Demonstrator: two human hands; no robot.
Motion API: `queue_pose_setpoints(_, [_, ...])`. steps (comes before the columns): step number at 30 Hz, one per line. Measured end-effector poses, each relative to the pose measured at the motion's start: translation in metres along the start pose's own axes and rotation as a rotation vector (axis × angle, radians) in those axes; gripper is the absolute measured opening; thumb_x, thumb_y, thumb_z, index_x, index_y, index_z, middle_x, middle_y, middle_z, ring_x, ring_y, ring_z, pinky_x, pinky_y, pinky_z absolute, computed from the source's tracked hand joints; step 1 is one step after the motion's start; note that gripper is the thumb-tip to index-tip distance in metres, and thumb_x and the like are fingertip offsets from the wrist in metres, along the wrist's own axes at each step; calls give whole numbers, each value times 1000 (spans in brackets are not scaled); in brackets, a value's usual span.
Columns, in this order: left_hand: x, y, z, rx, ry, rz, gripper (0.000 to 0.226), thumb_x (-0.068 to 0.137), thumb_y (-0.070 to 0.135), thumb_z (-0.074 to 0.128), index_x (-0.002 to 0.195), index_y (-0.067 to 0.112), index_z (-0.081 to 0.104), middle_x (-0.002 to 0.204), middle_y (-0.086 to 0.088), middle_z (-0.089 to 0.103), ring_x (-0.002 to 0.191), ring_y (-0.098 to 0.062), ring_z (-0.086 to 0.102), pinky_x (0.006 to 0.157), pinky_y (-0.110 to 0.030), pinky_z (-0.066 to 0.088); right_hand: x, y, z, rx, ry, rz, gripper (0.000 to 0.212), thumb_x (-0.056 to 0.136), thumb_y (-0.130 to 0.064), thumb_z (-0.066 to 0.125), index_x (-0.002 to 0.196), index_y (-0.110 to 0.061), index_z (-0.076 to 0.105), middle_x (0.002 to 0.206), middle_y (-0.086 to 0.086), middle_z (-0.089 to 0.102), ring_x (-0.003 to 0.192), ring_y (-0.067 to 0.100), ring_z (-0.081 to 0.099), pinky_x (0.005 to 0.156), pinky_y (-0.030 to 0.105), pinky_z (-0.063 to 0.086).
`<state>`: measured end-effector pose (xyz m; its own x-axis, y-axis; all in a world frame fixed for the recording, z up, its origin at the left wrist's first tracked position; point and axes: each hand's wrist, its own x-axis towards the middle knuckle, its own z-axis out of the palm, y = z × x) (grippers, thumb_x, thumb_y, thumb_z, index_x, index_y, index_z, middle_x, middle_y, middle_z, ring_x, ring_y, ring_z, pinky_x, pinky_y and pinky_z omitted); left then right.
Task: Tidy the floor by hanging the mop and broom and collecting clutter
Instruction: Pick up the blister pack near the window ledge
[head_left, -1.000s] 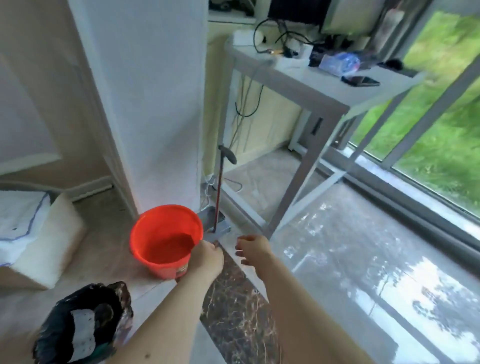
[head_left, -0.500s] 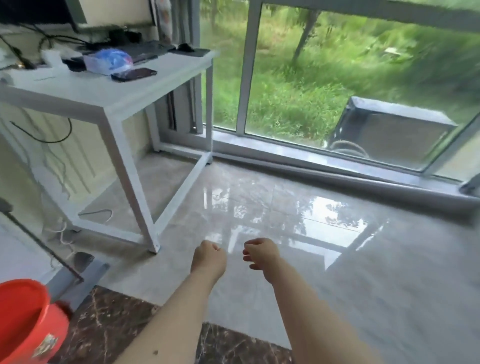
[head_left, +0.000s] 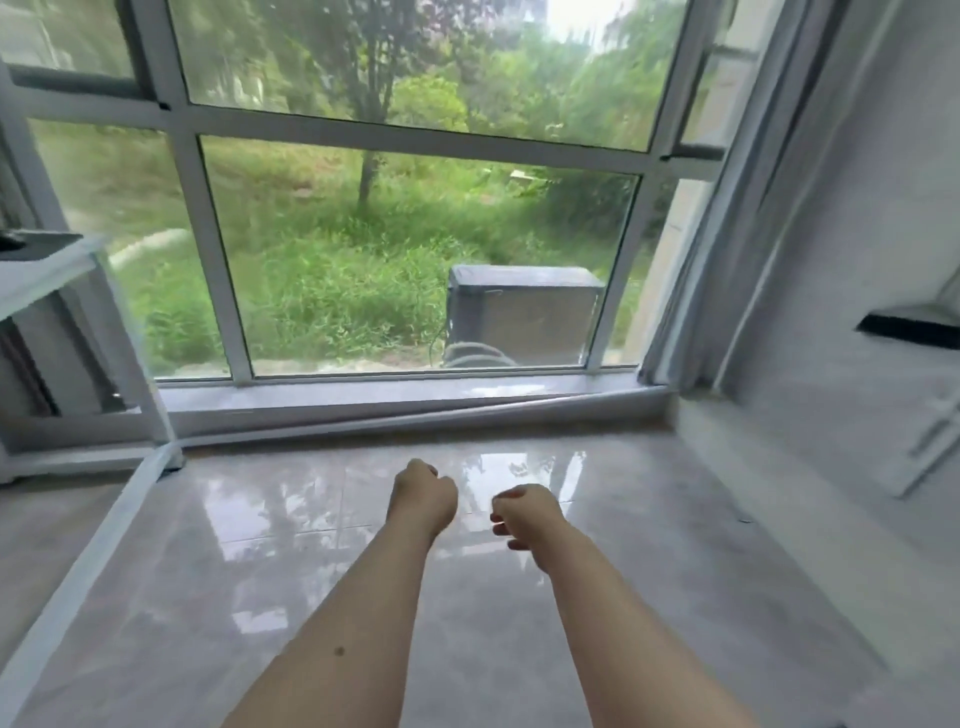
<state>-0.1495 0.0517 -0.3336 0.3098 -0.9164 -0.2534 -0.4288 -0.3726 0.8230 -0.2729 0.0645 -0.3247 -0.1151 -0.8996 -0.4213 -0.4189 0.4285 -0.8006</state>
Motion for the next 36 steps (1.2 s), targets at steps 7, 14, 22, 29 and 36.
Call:
queue_pose_setpoints(7, [20,85,80,38,-142,109,25,89,10,44,111,1,54,116,-18,57,95,-35,55,74,-29,44,29,6,-106,64,154,74,28,92,-8,42,110,-3,62,91,10,57,76,21,58,54,22,37])
queue_pose_setpoints(14, [62,160,139,153,-285,275,16,84,5,45,74,-4,54,74,-27,49,69,-35,54,65,-43,47,74,-10,-178,142,280,125,27,92,-6,42,107,-4,64,93,11,58,81,22,57,56,23,39])
queue_pose_setpoints(22, [91,210,211,204,-413,438,37,81,0,44,51,14,27,59,3,22,53,-24,25,49,-28,18,110,0,-245,290,416,236,22,95,-8,39,105,-10,58,94,10,55,62,12,53,49,20,36])
queue_pose_setpoints(29, [104,253,305,247,-542,460,36,79,0,44,51,15,26,54,-5,24,55,-22,23,51,-27,15,150,37,-314,365,518,302,15,94,-7,43,92,-14,55,93,9,56,57,8,51,47,19,34])
queue_pose_setpoints(36, [110,302,418,297,-610,442,38,79,-1,41,54,17,20,54,-1,18,51,-18,16,48,-26,12,209,71,-412,336,501,329,16,93,-7,43,85,-13,56,75,4,58,58,10,54,50,20,36])
